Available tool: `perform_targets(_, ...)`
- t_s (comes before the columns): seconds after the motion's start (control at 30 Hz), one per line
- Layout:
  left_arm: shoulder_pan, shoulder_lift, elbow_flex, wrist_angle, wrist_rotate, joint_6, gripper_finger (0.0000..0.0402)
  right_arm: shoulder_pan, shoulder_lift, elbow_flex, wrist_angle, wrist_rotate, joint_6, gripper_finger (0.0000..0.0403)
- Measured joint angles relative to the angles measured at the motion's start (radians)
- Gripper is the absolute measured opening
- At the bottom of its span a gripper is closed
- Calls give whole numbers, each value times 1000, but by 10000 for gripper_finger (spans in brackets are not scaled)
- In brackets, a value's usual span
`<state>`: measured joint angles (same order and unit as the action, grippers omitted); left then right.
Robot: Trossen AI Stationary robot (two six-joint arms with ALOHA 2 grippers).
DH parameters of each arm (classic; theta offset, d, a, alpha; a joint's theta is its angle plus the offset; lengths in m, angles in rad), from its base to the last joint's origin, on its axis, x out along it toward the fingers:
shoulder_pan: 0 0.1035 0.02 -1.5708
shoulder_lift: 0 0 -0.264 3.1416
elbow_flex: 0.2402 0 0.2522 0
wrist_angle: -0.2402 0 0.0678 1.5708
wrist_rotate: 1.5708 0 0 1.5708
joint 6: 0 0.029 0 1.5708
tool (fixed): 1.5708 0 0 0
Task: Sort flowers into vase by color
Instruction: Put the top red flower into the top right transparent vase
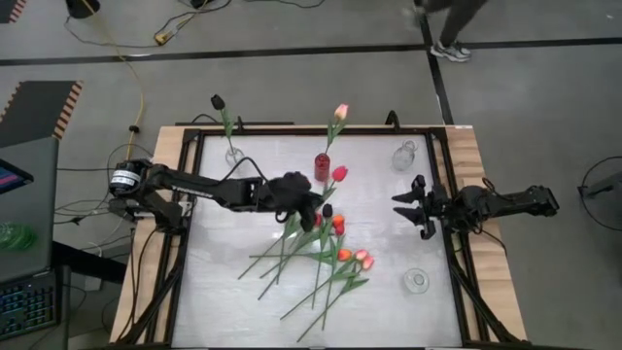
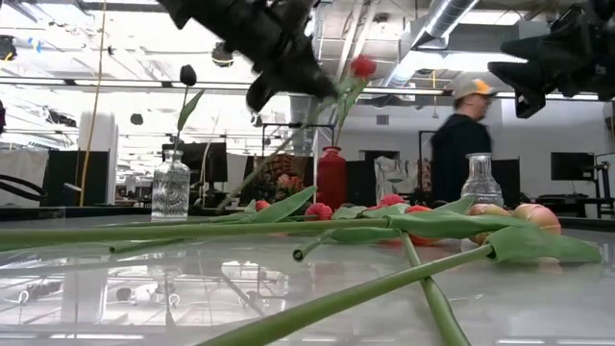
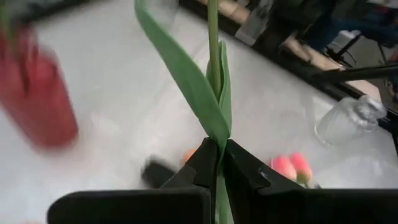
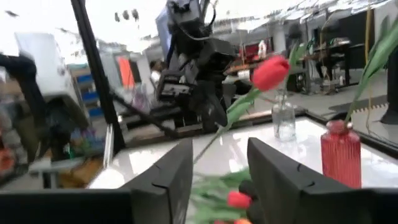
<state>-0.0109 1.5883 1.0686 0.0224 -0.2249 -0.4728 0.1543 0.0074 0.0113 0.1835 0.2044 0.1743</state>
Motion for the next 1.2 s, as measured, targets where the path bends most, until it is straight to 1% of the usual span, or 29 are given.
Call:
perform_targets(0.13, 11, 0, 67, 5, -11, 145, 6, 0, 0, 0, 63, 4, 4, 201)
perform_targets(0.2, 12, 0, 88, 42, -19, 202, 6, 0, 0, 0, 88, 5, 4, 203)
perform_targets(0.37, 12, 0, 96, 248, -30, 331, 6, 0, 21, 0, 175, 6, -23, 203)
perform_targets(0.47, 12, 0, 96, 335, -36, 378, 6, 0, 71, 0, 261, 6, -26, 203)
perform_targets(0.57, 13, 0, 96, 362, -37, 405, 6, 0, 140, 0, 339, 6, -59, 203)
perform_targets(0.67, 13, 0, 96, 358, -35, 412, 6, -3, 226, 1, 432, 7, -93, 202)
perform_targets(0.73, 13, 0, 96, 344, -33, 431, 6, -15, 284, 15, 464, 7, -103, 202)
perform_targets(1.0, 13, 16, 94, 309, 77, 434, 6, -74, 550, 169, 471, 6, -97, 202)
perform_targets(1.2, 12, 36, 95, 296, 87, 449, 6, -85, 729, 284, 470, 4, -103, 202)
